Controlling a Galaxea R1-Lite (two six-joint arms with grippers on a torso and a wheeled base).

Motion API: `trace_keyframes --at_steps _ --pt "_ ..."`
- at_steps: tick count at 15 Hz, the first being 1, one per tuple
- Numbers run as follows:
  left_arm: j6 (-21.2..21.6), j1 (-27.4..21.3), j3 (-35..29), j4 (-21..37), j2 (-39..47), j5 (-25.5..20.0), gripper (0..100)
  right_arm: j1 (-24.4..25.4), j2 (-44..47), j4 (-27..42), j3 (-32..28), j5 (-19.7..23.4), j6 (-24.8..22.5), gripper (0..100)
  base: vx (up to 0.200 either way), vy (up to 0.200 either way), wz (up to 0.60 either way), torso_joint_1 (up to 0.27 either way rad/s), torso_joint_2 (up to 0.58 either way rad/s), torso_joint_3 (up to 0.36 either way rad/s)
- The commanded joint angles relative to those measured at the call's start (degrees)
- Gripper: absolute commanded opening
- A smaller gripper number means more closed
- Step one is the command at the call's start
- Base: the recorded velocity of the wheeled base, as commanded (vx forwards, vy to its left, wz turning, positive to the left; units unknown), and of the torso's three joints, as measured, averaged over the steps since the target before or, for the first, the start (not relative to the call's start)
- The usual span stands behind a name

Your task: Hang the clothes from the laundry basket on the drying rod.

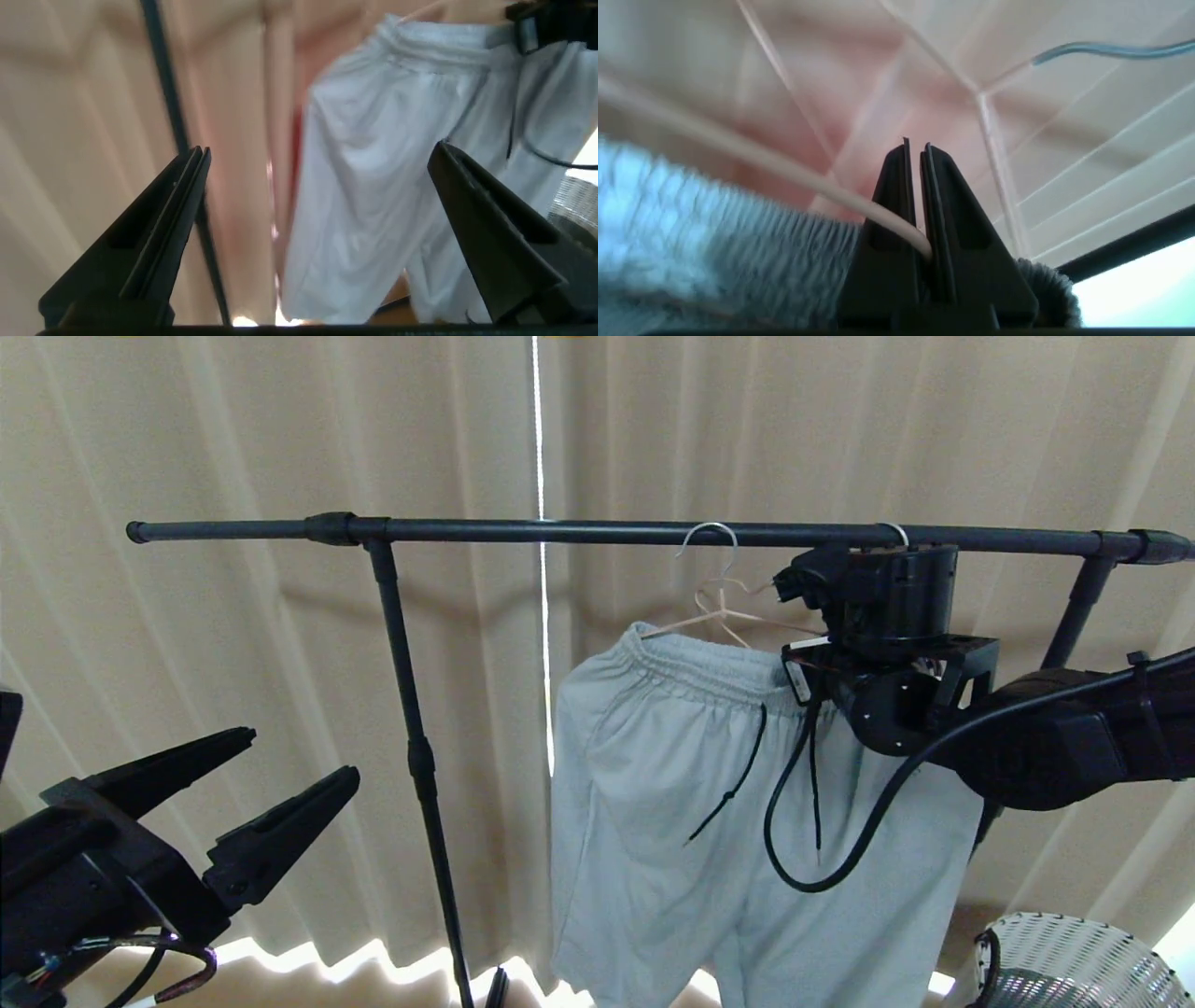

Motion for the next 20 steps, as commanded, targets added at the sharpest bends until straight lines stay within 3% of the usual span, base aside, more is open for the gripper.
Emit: trace_keyframes --at_steps 1,5,8,9,10,13,16,19,20 --pt "0.0 -0.1 0.3 0.0 0.3 0.0 100 0.2 -2.6 -0.5 1.7 0.5 0.0 0 0.000 0.000 0.00 0.000 0.00 0.000" --pt "2.1 -0.6 1.0 0.1 0.5 0.0 100 0.2 -8.5 -0.5 7.3 4.4 1.5 0 0.000 0.000 0.00 0.000 0.00 0.000" --pt "4.0 -1.2 0.6 0.2 4.1 0.1 100 0.9 -15.1 -0.3 12.3 12.4 1.6 0 0.000 0.000 0.00 0.000 0.00 0.000" --pt "5.4 -1.5 -0.5 0.2 5.6 0.2 100 0.9 -16.0 -0.4 12.9 14.2 1.6 0 0.000 0.000 0.00 0.000 0.00 0.000" --pt "8.8 -2.0 -2.9 0.2 8.8 0.2 100 1.7 -17.3 -0.5 14.5 18.7 1.7 0 0.000 0.000 0.00 0.000 0.00 0.000" --pt "9.2 -9.7 -6.2 0.2 12.8 0.4 100 5.1 -17.6 -0.5 17.4 25.2 2.8 0 0.000 0.000 0.00 0.000 0.00 0.000" --pt "9.2 -11.5 -8.1 0.1 18.2 1.0 100 7.3 -18.6 -0.5 17.9 29.1 3.5 0 0.000 0.000 0.00 0.000 0.00 0.000" --pt "9.2 -11.1 -9.9 0.0 22.7 5.4 100 7.7 -20.6 -0.4 19.8 34.0 3.3 0 0.000 0.000 0.00 0.000 0.00 0.000" --pt "9.2 -10.8 -11.3 0.0 24.4 9.5 100 7.7 -22.3 0.4 21.2 39.1 3.1 0 0.000 0.000 0.00 0.000 0.00 0.000"
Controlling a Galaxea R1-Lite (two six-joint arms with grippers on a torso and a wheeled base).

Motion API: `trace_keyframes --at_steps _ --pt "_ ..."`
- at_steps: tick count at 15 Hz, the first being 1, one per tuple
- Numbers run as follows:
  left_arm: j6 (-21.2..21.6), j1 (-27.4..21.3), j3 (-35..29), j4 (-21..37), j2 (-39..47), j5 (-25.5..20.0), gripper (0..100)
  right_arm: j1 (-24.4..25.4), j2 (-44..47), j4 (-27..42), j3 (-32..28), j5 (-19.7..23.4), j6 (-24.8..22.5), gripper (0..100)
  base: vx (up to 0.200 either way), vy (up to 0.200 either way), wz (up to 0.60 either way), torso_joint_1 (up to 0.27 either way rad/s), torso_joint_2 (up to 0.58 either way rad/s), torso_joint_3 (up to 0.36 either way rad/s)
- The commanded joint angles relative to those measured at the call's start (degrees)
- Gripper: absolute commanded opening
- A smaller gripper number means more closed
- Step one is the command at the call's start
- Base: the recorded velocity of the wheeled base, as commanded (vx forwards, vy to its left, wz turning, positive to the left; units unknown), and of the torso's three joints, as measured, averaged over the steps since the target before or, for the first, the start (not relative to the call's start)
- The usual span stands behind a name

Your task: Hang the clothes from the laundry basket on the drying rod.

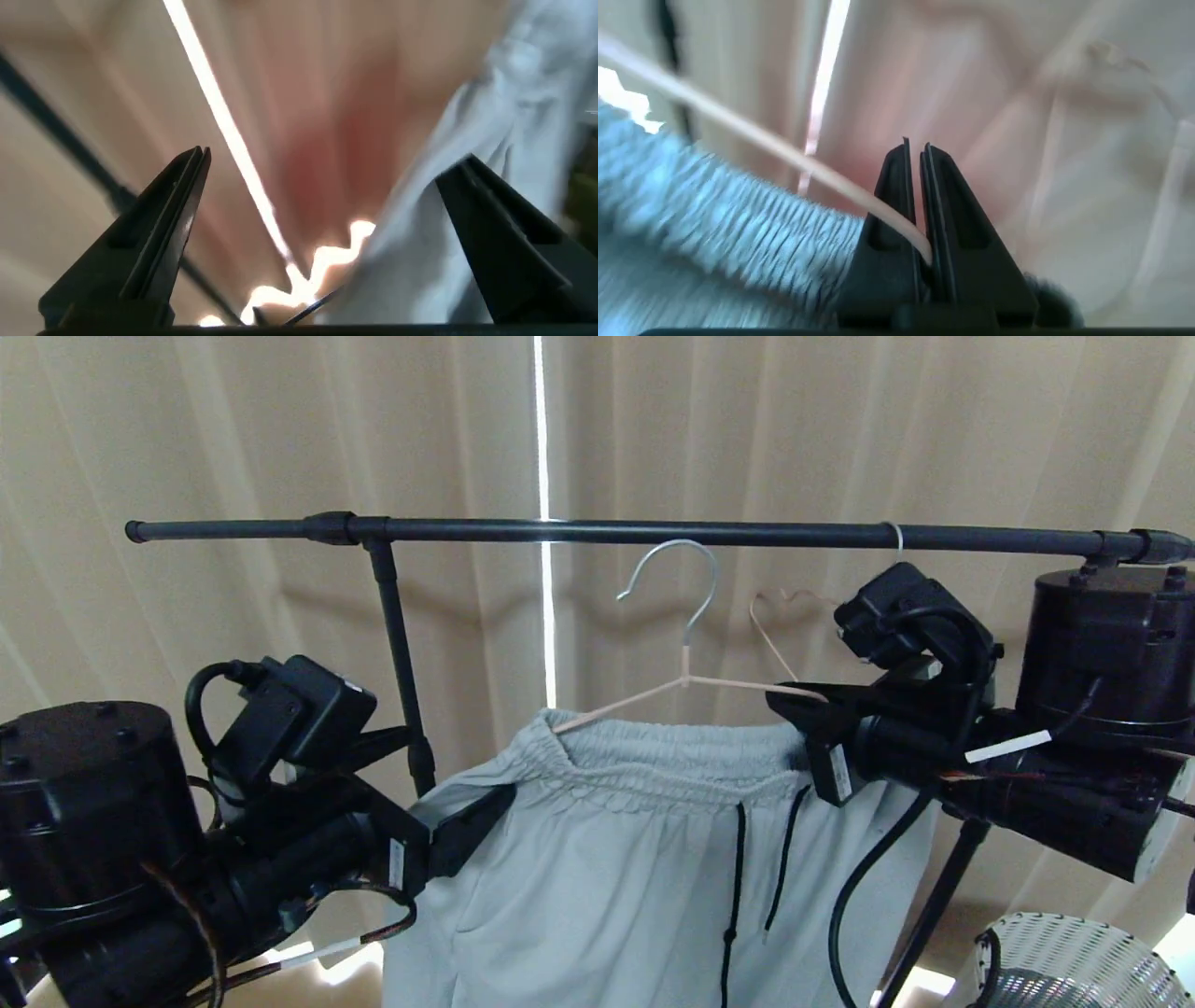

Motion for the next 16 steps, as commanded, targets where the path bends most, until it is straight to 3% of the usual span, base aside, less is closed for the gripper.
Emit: trace_keyframes --at_steps 1,5,8,13,14,16 --pt "0.0 0.9 -2.6 -0.1 5.1 3.7 100 0.1 -3.8 0.5 2.7 6.2 -0.3 0 0.000 0.000 0.00 0.000 0.00 0.000" --pt "0.1 0.9 -3.6 -0.2 5.8 4.1 100 0.1 -6.6 0.5 6.0 16.8 -3.1 0 0.000 0.000 0.00 0.000 0.00 0.000" --pt "0.1 1.3 -4.2 -0.1 6.1 5.1 100 0.1 -7.5 0.5 6.1 20.8 -3.2 0 0.000 0.000 0.00 0.000 0.00 0.000" --pt "0.1 1.6 -4.1 -0.2 5.9 6.0 100 -0.6 -7.8 4.6 3.9 20.0 -3.1 0 0.000 0.000 0.00 0.000 0.00 0.000" --pt "0.3 1.2 -3.6 -0.5 5.7 5.6 100 -2.8 -7.1 10.0 -0.2 15.0 -2.8 0 0.000 0.000 0.00 0.000 0.00 0.000" --pt "0.2 0.9 -3.3 -0.5 4.7 5.3 100 -3.7 -6.0 12.1 -2.9 10.7 -1.6 0 0.000 0.000 0.00 0.000 0.00 0.000"
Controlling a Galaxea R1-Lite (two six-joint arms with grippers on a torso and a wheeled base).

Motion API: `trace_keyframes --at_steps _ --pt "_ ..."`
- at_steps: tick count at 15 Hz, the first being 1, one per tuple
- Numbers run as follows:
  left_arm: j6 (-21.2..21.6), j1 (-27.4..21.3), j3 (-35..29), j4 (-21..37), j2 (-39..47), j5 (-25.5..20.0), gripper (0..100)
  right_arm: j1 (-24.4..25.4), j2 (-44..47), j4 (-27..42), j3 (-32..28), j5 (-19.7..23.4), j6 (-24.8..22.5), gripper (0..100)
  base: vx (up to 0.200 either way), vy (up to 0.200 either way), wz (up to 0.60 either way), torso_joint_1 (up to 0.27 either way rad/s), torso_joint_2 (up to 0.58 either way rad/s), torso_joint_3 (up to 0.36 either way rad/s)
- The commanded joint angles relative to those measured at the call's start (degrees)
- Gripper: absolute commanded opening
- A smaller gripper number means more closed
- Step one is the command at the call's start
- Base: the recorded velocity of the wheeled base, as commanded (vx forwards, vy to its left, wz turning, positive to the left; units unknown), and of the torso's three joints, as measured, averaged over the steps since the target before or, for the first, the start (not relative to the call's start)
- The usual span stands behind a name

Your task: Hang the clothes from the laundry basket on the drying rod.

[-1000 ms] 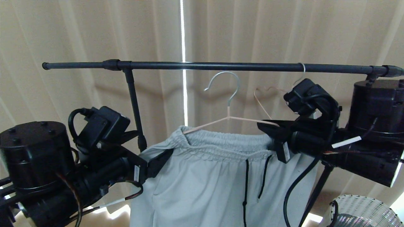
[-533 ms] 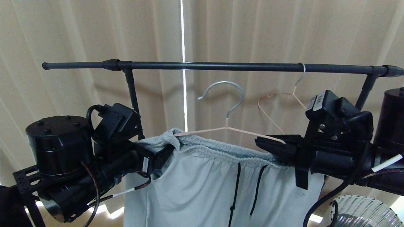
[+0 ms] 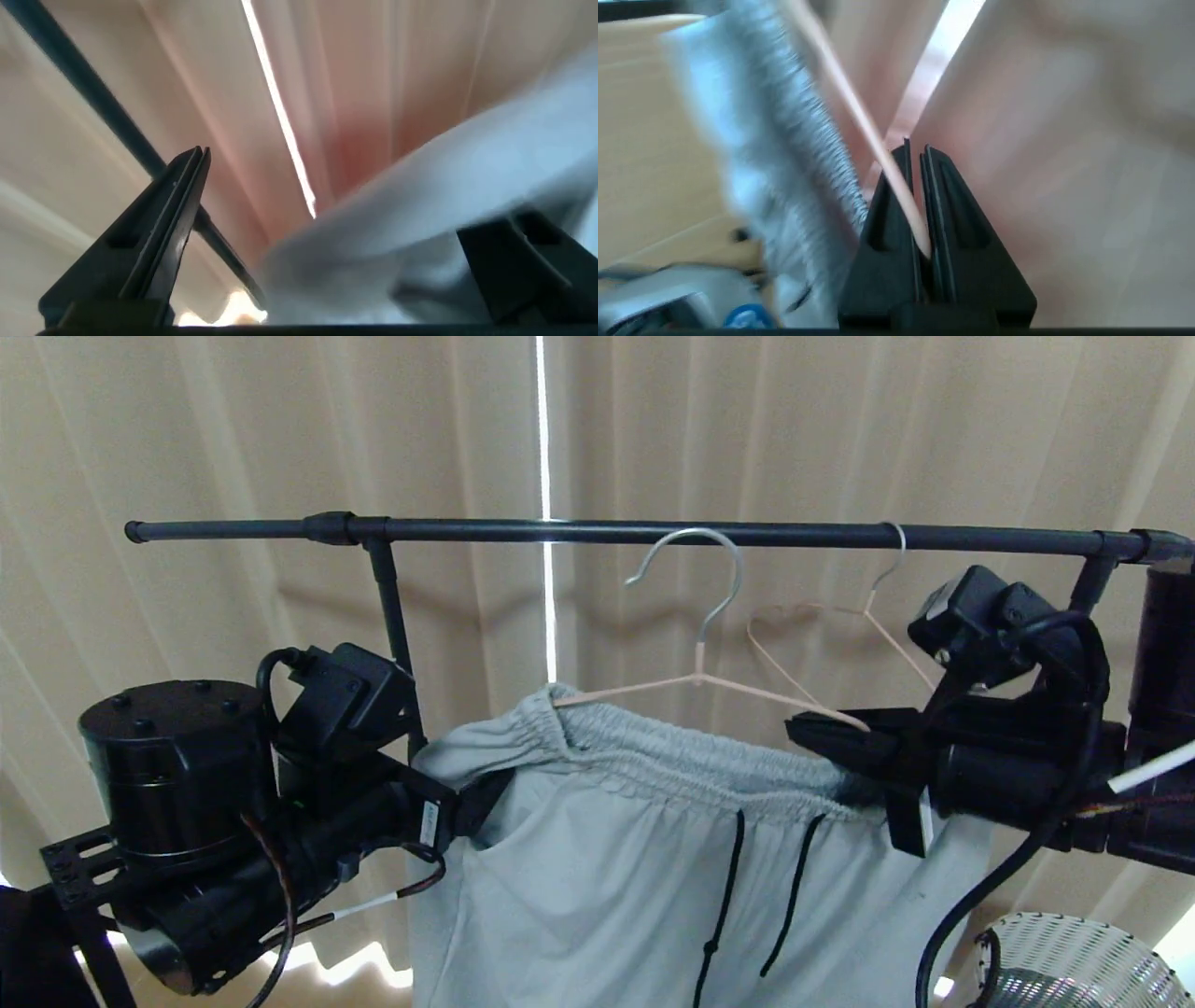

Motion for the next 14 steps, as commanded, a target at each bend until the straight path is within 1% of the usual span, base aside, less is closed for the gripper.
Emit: trace_keyframes --at_steps 1,4,5,6,7,9,10,12,13,14 --pt "0.0 -1.0 1.3 -0.1 -2.2 -1.1 100 -2.8 2.2 2.8 -4.9 -3.0 2.2 0 0.000 0.000 0.00 0.000 0.00 0.000" --pt "0.0 -1.1 4.7 -0.1 -6.6 -6.6 100 -6.9 3.6 8.5 -9.4 -3.6 4.1 0 0.000 0.000 0.00 0.000 0.00 0.000" --pt "0.0 -1.1 5.1 -0.1 -7.0 -7.0 100 -7.3 3.8 8.7 -9.8 -4.1 4.4 0 0.000 0.000 0.00 0.000 0.00 0.000" --pt "0.0 -1.1 6.2 -0.1 -8.7 -7.3 100 -8.2 5.4 8.9 -11.9 -9.4 4.5 0 0.000 0.000 0.00 0.000 0.00 0.000" --pt "-0.1 -1.1 6.5 -0.1 -9.5 -7.3 100 -8.2 7.0 8.9 -13.4 -13.2 4.5 0 0.000 0.000 0.00 0.000 0.00 0.000" --pt "-0.5 -0.9 6.5 0.0 -10.7 -7.3 100 -8.3 10.1 8.8 -16.0 -19.0 4.5 0 0.000 0.000 0.00 0.000 0.00 0.000" --pt "-0.5 -0.9 6.7 0.0 -11.4 -7.3 100 -8.5 11.4 8.8 -17.3 -21.2 4.6 0 0.000 0.000 0.00 0.000 0.00 0.000" --pt "-0.2 -0.9 6.7 0.1 -11.7 -7.2 100 -8.9 12.9 8.6 -18.7 -23.5 4.5 0 0.000 0.000 0.00 0.000 0.00 0.000" --pt "-0.1 -0.9 6.6 0.1 -11.7 -7.1 100 -8.9 15.0 8.7 -21.3 -26.8 4.5 0 0.000 0.000 0.00 0.000 0.00 0.000" --pt "-0.1 -0.9 6.5 0.1 -11.6 -7.1 100 -9.0 16.6 8.7 -22.7 -28.9 4.5 0 0.000 0.000 0.00 0.000 0.00 0.000"
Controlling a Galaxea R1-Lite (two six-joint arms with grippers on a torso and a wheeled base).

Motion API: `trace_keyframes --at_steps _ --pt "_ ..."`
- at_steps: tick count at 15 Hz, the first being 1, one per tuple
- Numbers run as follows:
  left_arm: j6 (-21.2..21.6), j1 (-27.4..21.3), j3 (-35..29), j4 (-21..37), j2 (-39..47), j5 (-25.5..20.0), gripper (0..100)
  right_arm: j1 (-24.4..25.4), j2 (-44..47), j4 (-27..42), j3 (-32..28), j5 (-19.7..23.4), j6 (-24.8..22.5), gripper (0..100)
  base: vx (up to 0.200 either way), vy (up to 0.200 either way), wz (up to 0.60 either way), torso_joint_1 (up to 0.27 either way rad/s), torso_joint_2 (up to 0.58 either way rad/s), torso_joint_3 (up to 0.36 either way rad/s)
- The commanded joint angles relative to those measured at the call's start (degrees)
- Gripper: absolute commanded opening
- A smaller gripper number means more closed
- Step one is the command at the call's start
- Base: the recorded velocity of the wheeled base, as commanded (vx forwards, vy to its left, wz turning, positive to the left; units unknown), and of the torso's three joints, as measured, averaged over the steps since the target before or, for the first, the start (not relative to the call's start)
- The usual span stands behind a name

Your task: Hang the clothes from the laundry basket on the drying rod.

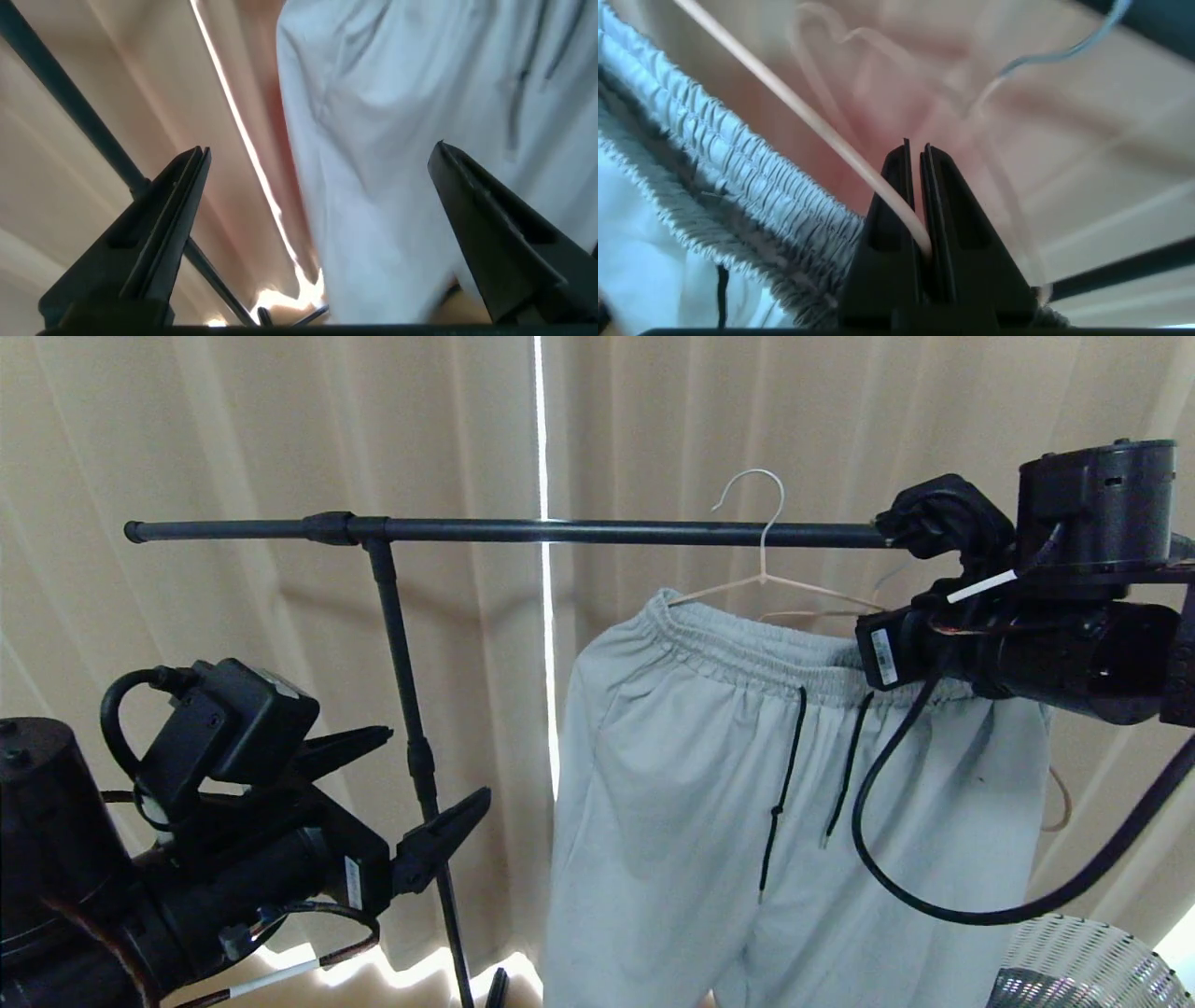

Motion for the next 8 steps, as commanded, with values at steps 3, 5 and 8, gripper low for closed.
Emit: trace_keyframes --at_steps 3,5,8 --pt "0.0 0.0 0.1 0.0 -0.5 0.2 100 -0.5 6.5 -0.3 -4.4 -4.0 0.0 0 0.000 0.000 0.00 0.000 0.00 0.000" --pt "0.0 0.0 0.1 0.0 -0.6 0.3 100 -0.8 7.7 -0.3 -5.2 -5.4 0.0 0 0.000 0.000 0.00 0.000 0.00 0.000" --pt "0.0 0.0 0.1 -0.1 -0.6 0.2 100 -0.8 9.9 -0.5 -5.7 -7.4 0.0 0 0.000 0.000 0.00 0.000 0.00 0.000"
